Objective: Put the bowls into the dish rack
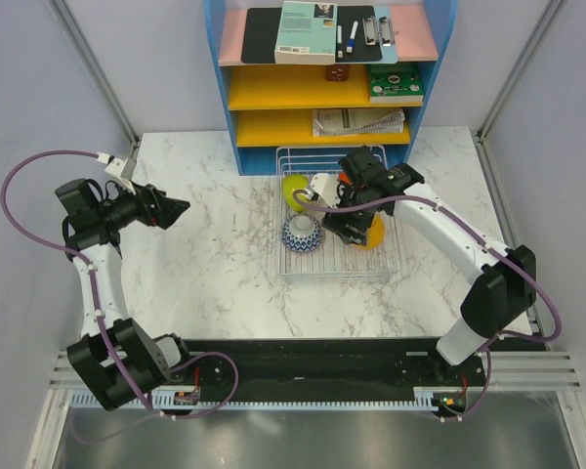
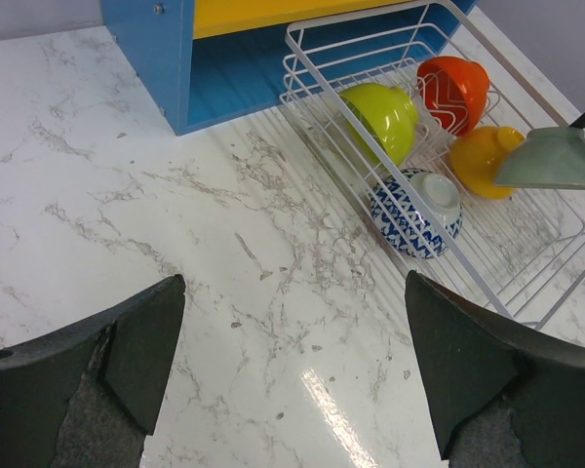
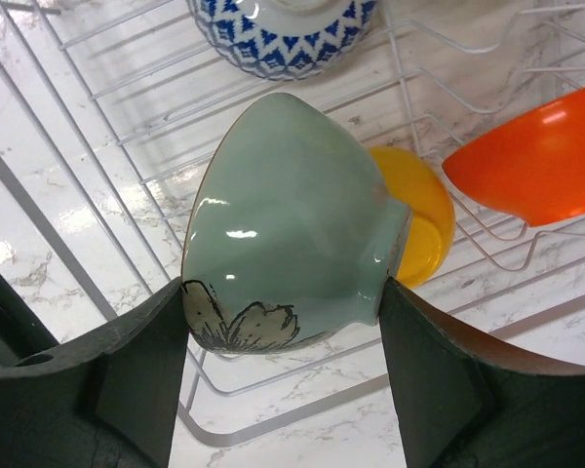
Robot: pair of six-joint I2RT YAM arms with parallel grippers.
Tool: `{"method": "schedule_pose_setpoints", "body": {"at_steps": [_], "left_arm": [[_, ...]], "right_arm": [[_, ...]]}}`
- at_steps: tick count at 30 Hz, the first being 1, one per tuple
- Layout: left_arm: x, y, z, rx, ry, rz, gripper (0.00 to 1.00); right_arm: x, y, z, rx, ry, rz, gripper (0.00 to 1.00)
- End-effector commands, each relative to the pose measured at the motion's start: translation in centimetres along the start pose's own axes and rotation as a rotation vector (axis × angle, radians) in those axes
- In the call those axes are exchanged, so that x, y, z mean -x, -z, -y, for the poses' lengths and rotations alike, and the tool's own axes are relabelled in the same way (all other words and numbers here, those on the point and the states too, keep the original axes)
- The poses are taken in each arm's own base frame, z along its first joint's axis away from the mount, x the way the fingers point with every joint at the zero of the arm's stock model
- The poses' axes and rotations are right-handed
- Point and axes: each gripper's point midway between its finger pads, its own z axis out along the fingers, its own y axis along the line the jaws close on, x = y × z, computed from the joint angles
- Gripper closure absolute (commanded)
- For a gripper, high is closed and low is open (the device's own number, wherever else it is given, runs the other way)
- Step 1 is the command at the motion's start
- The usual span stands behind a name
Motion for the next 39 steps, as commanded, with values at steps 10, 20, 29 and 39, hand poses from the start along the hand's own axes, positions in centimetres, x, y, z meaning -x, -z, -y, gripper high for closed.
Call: {"method": "schedule_pose_setpoints", "body": {"at_steps": [10, 20, 29, 39], "left_arm": [[0.6, 0.2, 0.5, -0.011, -0.016, 0.024, 0.00], [0.8, 0.3, 0.6, -0.011, -0.033, 0.031, 0.00], [1.0, 0.4, 0.8, -0.008, -0.044, 0.036, 0.00], [0.9, 0.4, 1.0, -0.014, -0.039, 0.038, 0.00]], "right_arm": [[1.6, -2.8, 0.3, -0.128, 0.057, -0.154, 1.00], [4.0, -3.4, 0.1, -0.254, -0.162, -0.133, 1.00], [2.4, -3.4, -2.2, -0.276, -0.105, -0.210, 1.00], [0.0, -2.1, -1.9, -0.319, -0.068, -0.275, 1.00]]}}
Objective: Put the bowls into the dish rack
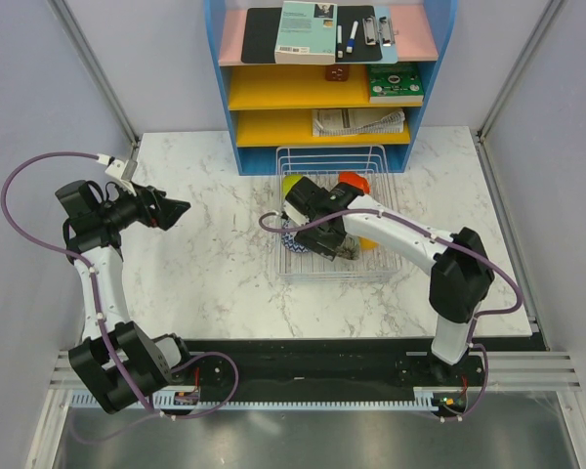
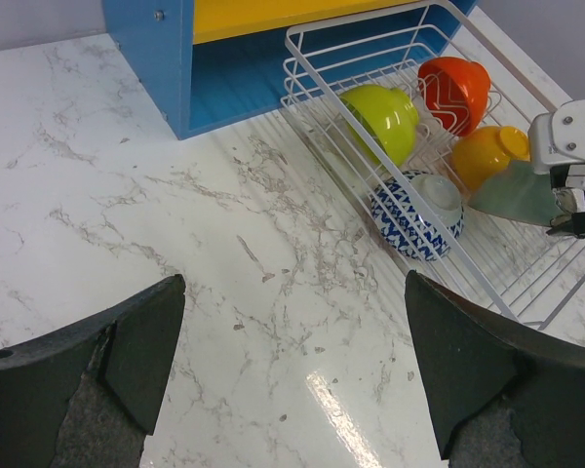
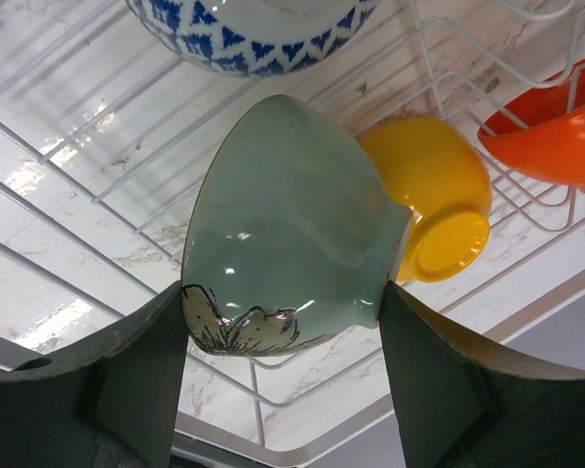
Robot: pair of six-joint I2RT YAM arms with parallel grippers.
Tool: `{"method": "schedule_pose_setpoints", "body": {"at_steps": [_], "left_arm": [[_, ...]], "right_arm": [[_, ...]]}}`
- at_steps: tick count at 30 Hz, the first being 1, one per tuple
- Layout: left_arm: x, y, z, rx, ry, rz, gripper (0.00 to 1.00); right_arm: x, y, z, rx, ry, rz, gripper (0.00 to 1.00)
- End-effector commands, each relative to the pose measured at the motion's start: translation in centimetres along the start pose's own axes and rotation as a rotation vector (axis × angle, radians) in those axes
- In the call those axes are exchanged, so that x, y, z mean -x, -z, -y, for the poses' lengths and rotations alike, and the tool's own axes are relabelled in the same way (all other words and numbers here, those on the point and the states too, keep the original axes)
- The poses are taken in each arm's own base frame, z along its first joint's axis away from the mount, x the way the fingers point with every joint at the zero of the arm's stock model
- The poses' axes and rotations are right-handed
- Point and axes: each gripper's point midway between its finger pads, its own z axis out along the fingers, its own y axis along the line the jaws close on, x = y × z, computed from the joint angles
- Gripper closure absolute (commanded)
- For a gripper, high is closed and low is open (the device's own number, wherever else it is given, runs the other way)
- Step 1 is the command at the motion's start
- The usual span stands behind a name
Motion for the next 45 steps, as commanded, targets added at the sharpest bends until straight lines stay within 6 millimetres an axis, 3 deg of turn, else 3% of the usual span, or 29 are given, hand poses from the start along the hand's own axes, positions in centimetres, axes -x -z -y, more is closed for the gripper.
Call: {"method": "schedule_pose_setpoints", "body": {"at_steps": [1, 11, 18, 22, 25, 27, 29, 32, 33, 42, 45], "left_arm": [[0.9, 0.3, 0.7, -0.014, -0.016, 0.027, 0.00], [1.1, 0.4, 1.0, -0.017, -0.031, 0.032, 0.00], [1.0, 0.5, 1.1, -0.020, -0.033, 0.032, 0.00], [1.0, 0.5, 1.0, -0.015, -0.037, 0.032, 0.00], [0.9, 0.5, 1.0, -0.013, -0.037, 0.031, 0.00], [1.0, 0.5, 1.0, -0.013, -0.037, 0.031, 0.00], [1.1, 0.5, 1.0, -0.013, -0.043, 0.033, 0.00], [1.1, 0.5, 1.1, -0.016, -0.046, 0.033, 0.00], [1.1, 0.5, 1.1, -0.013, -0.047, 0.034, 0.00], [1.1, 0.6, 1.1, -0.009, -0.056, 0.035, 0.00], [1.1, 0.6, 1.1, -0.006, -0.056, 0.035, 0.00]], "right_arm": [[-1.1, 2.0, 1.5, -0.081, -0.005, 0.007, 1.00], [-3.0, 0.9, 1.5, -0.105, 0.033, -0.078, 1.00], [-2.4, -1.1, 0.7, -0.078, 0.025, -0.121, 1.00], [-1.7, -1.9, 0.0, -0.046, -0.001, -0.122, 0.92], [-1.7, -2.2, -0.4, -0.032, -0.009, -0.128, 0.76], [-1.7, -2.1, -0.9, 0.000, -0.023, -0.120, 0.74], [-1.5, -2.0, -1.4, 0.026, -0.037, -0.108, 0.53], [-1.4, -1.8, -1.8, 0.048, -0.042, -0.096, 0.39], [-1.4, -1.8, -1.9, 0.055, -0.048, -0.095, 0.31], [-0.6, -1.7, -3.4, 0.143, -0.057, -0.060, 0.03], [-0.5, -1.6, -3.6, 0.154, -0.059, -0.054, 0.02]]}}
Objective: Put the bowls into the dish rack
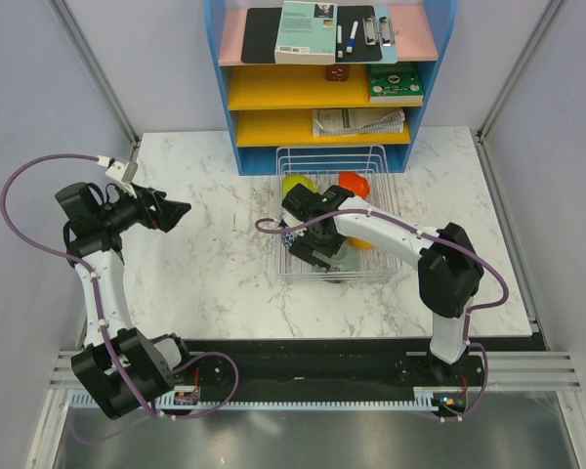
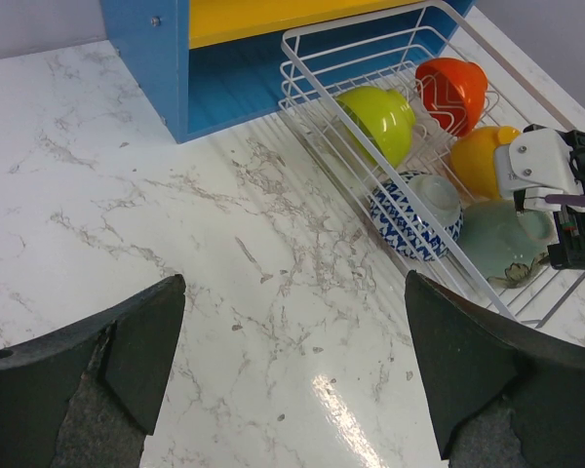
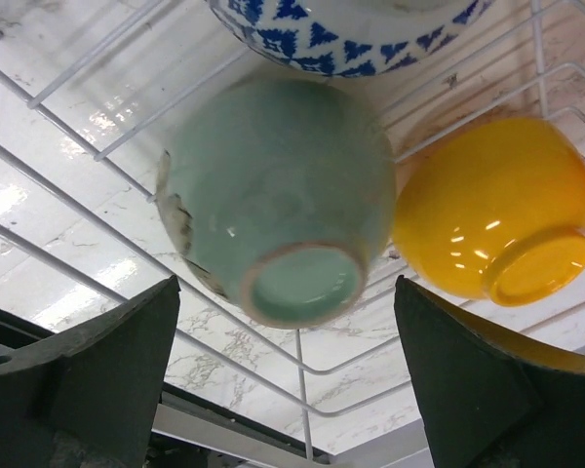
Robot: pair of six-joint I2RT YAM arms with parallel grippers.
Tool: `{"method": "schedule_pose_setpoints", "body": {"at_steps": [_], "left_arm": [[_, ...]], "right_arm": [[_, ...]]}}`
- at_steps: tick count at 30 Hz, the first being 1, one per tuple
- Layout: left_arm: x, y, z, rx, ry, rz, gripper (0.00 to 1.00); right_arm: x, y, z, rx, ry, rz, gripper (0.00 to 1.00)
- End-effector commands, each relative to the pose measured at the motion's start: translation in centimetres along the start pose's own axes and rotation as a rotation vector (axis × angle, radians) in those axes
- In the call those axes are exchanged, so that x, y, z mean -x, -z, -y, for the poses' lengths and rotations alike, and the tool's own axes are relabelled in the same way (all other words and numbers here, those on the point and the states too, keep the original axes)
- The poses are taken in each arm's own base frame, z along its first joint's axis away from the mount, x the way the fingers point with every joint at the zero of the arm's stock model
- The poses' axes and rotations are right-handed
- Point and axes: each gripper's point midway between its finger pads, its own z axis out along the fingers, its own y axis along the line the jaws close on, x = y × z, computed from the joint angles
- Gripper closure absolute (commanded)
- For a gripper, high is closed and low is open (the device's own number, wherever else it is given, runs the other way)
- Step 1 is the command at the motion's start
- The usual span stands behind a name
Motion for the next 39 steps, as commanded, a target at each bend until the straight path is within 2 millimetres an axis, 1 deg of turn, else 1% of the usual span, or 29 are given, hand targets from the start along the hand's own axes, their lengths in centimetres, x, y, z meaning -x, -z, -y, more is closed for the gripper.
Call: {"method": "schedule_pose_setpoints", "body": {"at_steps": [1, 6, 9, 12, 14, 15, 16, 17, 18, 19, 21, 22, 23, 24, 25, 26, 27, 28, 29, 30, 32, 33, 34, 36, 37, 38, 39], "left_arm": [[1.0, 0.3, 0.5, -0.008, -0.038, 0.027, 0.00], [1.0, 0.3, 0.5, -0.009, -0.041, 0.027, 0.00], [0.9, 0.3, 0.6, -0.014, -0.041, 0.028, 0.00], [0.9, 0.3, 0.8, -0.026, -0.043, 0.028, 0.00], [1.0, 0.3, 1.0, -0.032, -0.046, 0.030, 0.00], [1.0, 0.3, 0.9, -0.030, -0.046, 0.030, 0.00], [0.9, 0.3, 0.9, -0.032, -0.043, 0.029, 0.00], [1.0, 0.3, 1.0, -0.035, -0.044, 0.029, 0.00], [0.9, 0.3, 1.0, -0.038, -0.044, 0.027, 0.00], [0.8, 0.3, 1.1, -0.038, -0.043, 0.027, 0.00], [1.0, 0.4, 1.1, -0.038, -0.048, 0.030, 0.00], [1.0, 0.4, 1.2, -0.040, -0.044, 0.028, 0.00], [1.1, 0.4, 1.2, -0.037, -0.050, 0.028, 0.00], [1.3, 0.5, 1.3, -0.035, -0.060, 0.030, 0.00], [1.3, 0.6, 1.4, -0.032, -0.058, 0.026, 0.00], [1.3, 0.6, 1.4, -0.028, -0.064, 0.025, 0.00], [1.5, 0.8, 1.5, -0.021, -0.076, 0.029, 0.00], [1.5, 0.9, 1.6, -0.017, -0.082, 0.030, 0.00], [1.6, 0.9, 1.6, -0.010, -0.086, 0.030, 0.00], [1.8, 1.1, 1.8, -0.004, -0.101, 0.034, 0.00], [2.2, 1.3, 1.7, 0.013, -0.112, 0.033, 0.00], [2.2, 1.3, 1.8, 0.017, -0.113, 0.030, 0.00], [2.4, 1.4, 1.9, 0.020, -0.120, 0.031, 0.00], [2.4, 1.6, 2.1, 0.021, -0.127, 0.033, 0.00], [2.5, 1.7, 2.2, 0.025, -0.133, 0.034, 0.00], [2.4, 1.7, 2.3, 0.024, -0.135, 0.030, 0.00], [2.5, 1.7, 2.3, 0.026, -0.141, 0.031, 0.00]], "right_arm": [[0.5, 0.2, -1.0, 0.056, -0.023, 0.025, 0.03], [1.3, 0.9, -0.8, 0.052, -0.033, 0.054, 0.02], [2.1, 2.3, 0.1, 0.022, -0.030, 0.101, 0.02], [3.5, 5.0, 1.3, -0.010, -0.017, 0.182, 0.02], [4.5, 7.6, 2.2, -0.035, -0.010, 0.261, 0.02], [4.9, 8.5, 2.5, -0.040, -0.009, 0.291, 0.02], [5.2, 10.1, 2.8, -0.047, -0.016, 0.346, 0.02], [5.6, 11.3, 3.0, -0.047, -0.013, 0.385, 0.03], [5.8, 12.3, 3.0, -0.038, -0.010, 0.424, 0.02], [6.1, 14.2, 3.6, -0.056, -0.029, 0.498, 0.02], [6.3, 16.2, 4.3, -0.070, -0.043, 0.577, 0.03], [6.1, 18.2, 5.3, -0.086, -0.064, 0.645, 0.03], [6.0, 19.3, 5.9, -0.086, -0.076, 0.689, 0.03], [5.6, 20.4, 6.5, -0.086, -0.086, 0.731, 0.03], [4.9, 22.7, 7.7, -0.080, -0.107, 0.823, 0.03], [4.4, 23.7, 8.5, -0.089, -0.121, 0.862, 0.02], [3.6, 26.1, 9.2, -0.120, -0.136, 0.935, 0.03], [2.6, 26.4, 10.1, -0.136, -0.158, 0.951, 0.03], [2.0, 27.1, 10.6, -0.157, -0.170, 0.969, 0.03], [0.9, 28.5, 10.8, -0.180, -0.179, 0.999, 0.03], [-0.8, 28.6, 11.6, -0.227, -0.209, 0.988, 0.03], [-1.9, 29.2, 11.9, -0.256, -0.228, 0.998, 0.03], [-3.0, 28.2, 12.4, -0.288, -0.251, 0.962, 0.03], [-4.7, 28.0, 12.4, -0.319, -0.275, 0.944, 0.03], [-5.5, 26.5, 12.1, -0.315, -0.277, 0.912, 0.03], [-6.4, 26.1, 12.2, -0.340, -0.285, 0.895, 0.03], [-7.3, 26.8, 12.0, -0.365, -0.292, 0.929, 0.03]]}}
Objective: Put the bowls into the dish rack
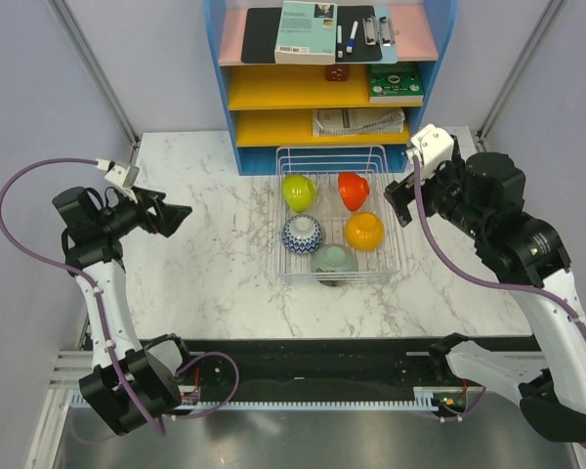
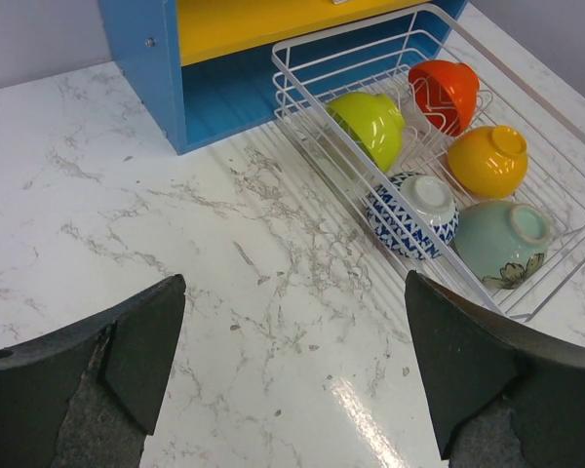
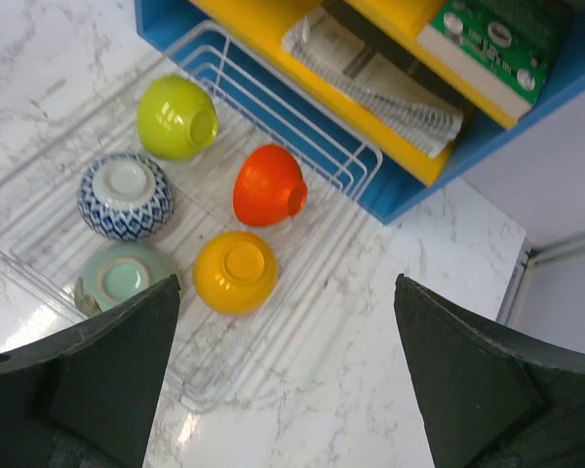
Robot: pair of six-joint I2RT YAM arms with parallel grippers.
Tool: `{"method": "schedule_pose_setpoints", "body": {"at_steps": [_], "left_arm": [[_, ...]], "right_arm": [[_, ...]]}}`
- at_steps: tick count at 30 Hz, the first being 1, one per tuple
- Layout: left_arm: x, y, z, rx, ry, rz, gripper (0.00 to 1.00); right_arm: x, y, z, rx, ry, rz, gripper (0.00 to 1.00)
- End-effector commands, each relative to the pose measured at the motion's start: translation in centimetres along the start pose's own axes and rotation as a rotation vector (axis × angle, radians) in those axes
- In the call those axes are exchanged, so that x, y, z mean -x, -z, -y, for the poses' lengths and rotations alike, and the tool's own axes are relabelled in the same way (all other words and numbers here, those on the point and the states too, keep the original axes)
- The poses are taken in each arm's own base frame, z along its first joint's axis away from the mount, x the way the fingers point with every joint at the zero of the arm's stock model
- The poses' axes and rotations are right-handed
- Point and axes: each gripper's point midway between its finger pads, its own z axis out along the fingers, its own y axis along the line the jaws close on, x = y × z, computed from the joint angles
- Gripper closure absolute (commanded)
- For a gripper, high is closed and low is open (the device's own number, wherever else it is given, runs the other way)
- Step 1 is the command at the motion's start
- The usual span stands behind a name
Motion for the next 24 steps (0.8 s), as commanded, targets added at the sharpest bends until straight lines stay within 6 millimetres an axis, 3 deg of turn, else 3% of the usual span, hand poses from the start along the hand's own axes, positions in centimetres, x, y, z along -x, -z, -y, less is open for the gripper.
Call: {"method": "schedule_pose_setpoints", "body": {"at_steps": [1, 6, 11, 17, 23, 24], "left_arm": [[1.5, 0.7, 0.3, 0.024, -0.088, 0.014, 0.00], [1.7, 0.8, 0.6, 0.019, -0.096, 0.019, 0.00], [1.5, 0.7, 0.8, 0.007, -0.094, 0.018, 0.00], [1.3, 0.7, 0.8, 0.004, -0.092, 0.015, 0.00], [1.0, 0.6, 0.8, -0.005, -0.090, 0.013, 0.00], [1.1, 0.6, 0.9, -0.008, -0.093, 0.015, 0.00]], "right_arm": [[-4.8, 0.4, 0.0, -0.044, 0.013, -0.072, 0.03], [-6.0, 2.6, 1.7, -0.163, -0.008, -0.009, 0.03], [-7.8, 2.7, 3.3, -0.271, -0.023, -0.055, 0.03], [-9.7, 1.1, 4.2, -0.300, -0.014, -0.097, 0.03], [-10.2, -2.5, 5.7, -0.261, -0.104, -0.105, 0.03], [-10.1, -2.6, 7.1, -0.298, -0.128, -0.092, 0.03]]}}
